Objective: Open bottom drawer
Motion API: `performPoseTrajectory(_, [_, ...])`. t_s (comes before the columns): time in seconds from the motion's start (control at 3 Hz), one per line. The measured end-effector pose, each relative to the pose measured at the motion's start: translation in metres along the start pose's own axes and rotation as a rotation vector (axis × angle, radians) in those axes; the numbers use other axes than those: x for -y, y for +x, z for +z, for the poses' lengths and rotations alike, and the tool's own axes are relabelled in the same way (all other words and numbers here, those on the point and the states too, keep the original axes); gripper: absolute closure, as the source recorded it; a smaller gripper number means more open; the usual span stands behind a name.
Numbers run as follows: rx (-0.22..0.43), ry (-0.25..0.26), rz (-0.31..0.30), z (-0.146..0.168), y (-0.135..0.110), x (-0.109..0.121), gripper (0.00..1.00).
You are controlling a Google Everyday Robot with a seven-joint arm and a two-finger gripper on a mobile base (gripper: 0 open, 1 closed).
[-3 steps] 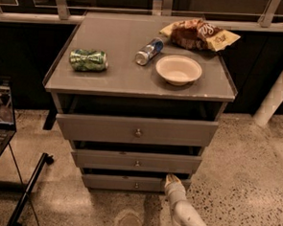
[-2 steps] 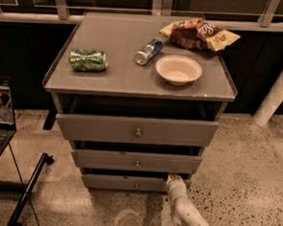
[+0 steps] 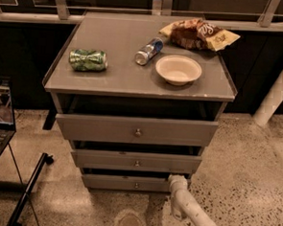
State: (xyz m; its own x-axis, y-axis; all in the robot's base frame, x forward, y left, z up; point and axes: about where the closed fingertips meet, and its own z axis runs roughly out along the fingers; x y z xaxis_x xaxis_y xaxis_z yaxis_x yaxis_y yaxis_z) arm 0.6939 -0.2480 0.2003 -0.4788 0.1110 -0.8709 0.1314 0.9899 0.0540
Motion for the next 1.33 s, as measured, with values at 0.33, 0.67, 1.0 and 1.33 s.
performPoseTrajectory(0.33, [-0.041,0.006,-0.015,0.005,0.007,0.001,1.0])
performPoseTrajectory(0.67, [-0.123,0.02,-0.085,0.014,0.015,0.006,1.0])
performPoseTrajectory(1.0, [-0.129,0.021,-0.088,0.013,0.013,0.007,1.0])
performPoseTrajectory(1.33, [-0.178,0.03,-0.147,0.002,0.011,0.021,1.0])
